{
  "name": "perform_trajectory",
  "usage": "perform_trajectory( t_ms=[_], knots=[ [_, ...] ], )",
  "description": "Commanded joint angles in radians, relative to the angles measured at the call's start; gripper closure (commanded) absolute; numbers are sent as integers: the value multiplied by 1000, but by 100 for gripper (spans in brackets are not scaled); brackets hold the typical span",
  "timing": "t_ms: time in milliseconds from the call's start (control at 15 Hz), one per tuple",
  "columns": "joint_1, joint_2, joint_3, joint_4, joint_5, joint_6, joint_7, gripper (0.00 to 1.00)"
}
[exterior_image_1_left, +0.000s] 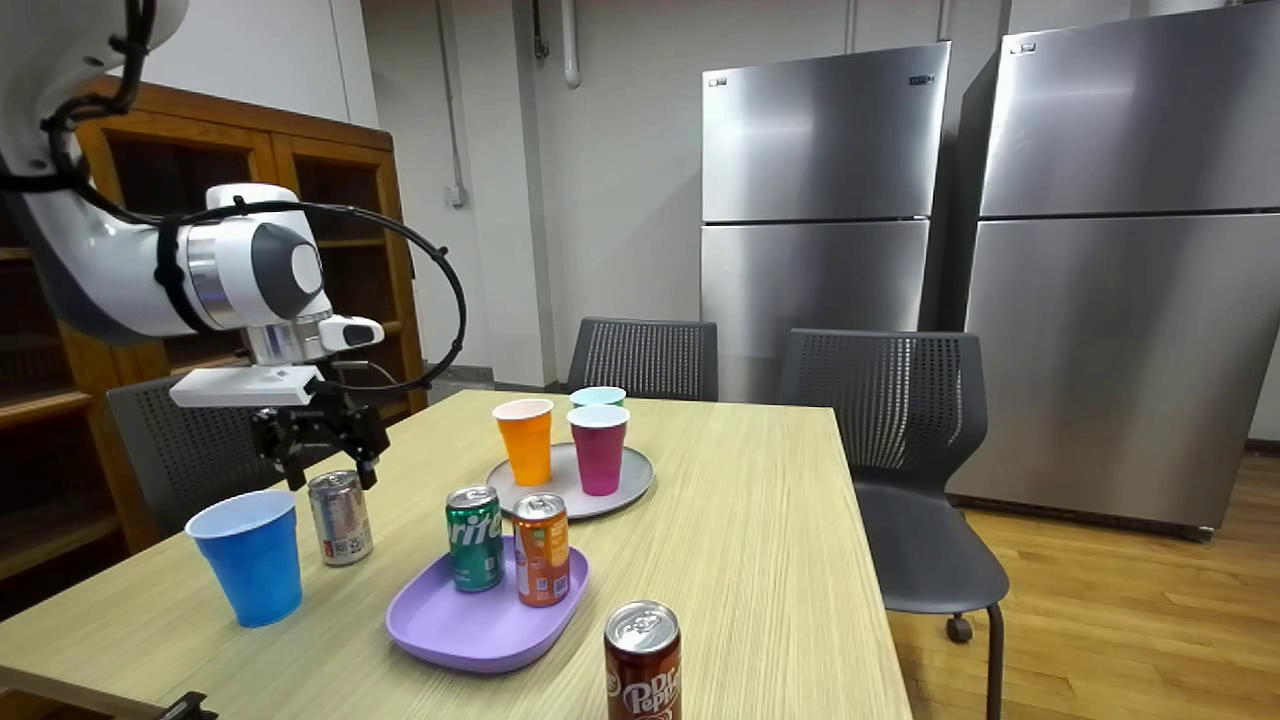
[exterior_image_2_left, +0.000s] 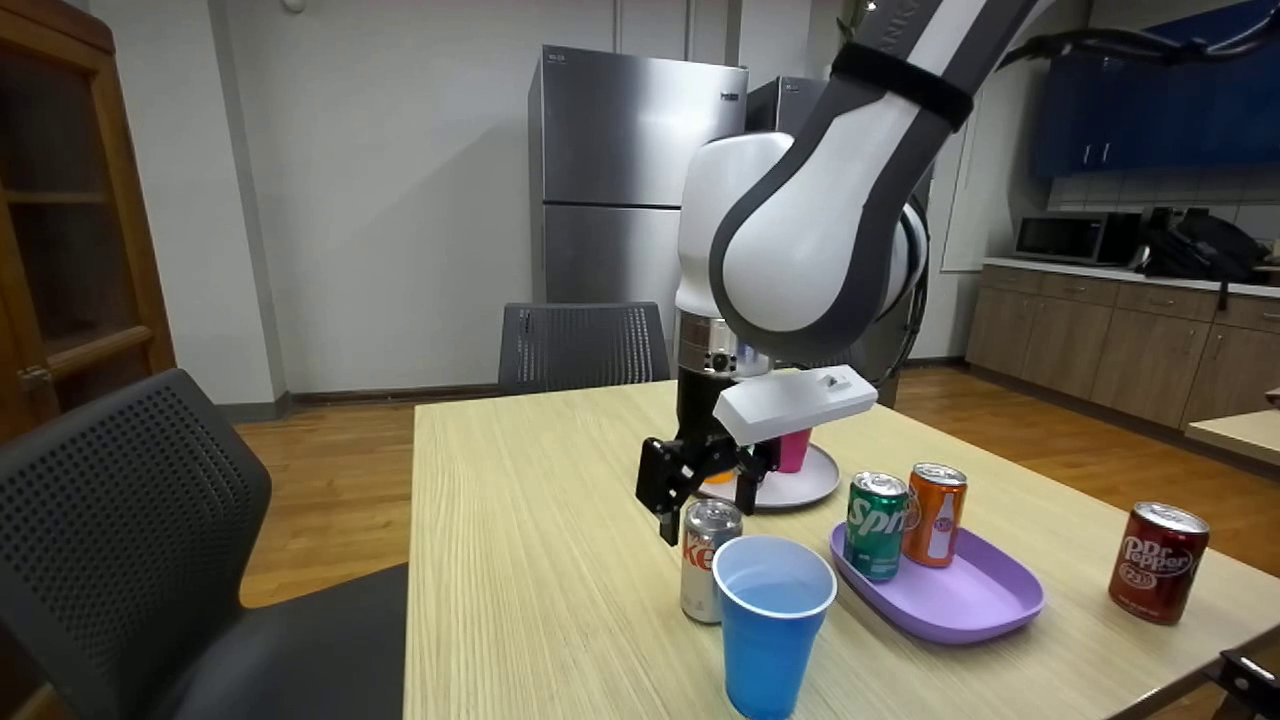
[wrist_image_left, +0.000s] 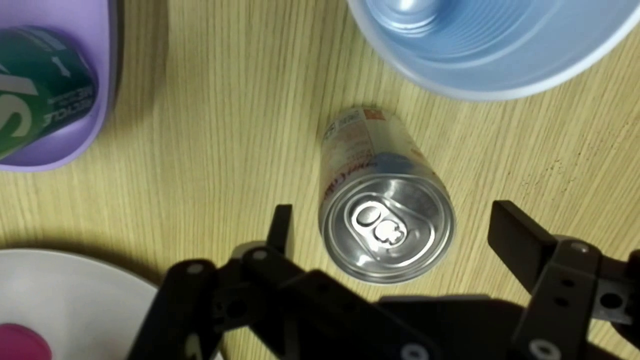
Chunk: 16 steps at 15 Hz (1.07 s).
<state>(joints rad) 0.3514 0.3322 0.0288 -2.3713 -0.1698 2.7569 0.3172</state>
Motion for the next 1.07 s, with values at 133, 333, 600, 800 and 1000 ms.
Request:
perform_trajectory(
  t_ms=[133,333,600,800,1000],
  knots=[
    [17,9,-16,30,-33,-47,52,0],
    [19,14,-18,36,-36,-49,62,0],
    [16,22,-8,41,-23,-45,60,42],
    [16,14,-9,38,-24,-43,59,62],
    [10,-5,-8,32,-22,-49,50,62]
  ],
)
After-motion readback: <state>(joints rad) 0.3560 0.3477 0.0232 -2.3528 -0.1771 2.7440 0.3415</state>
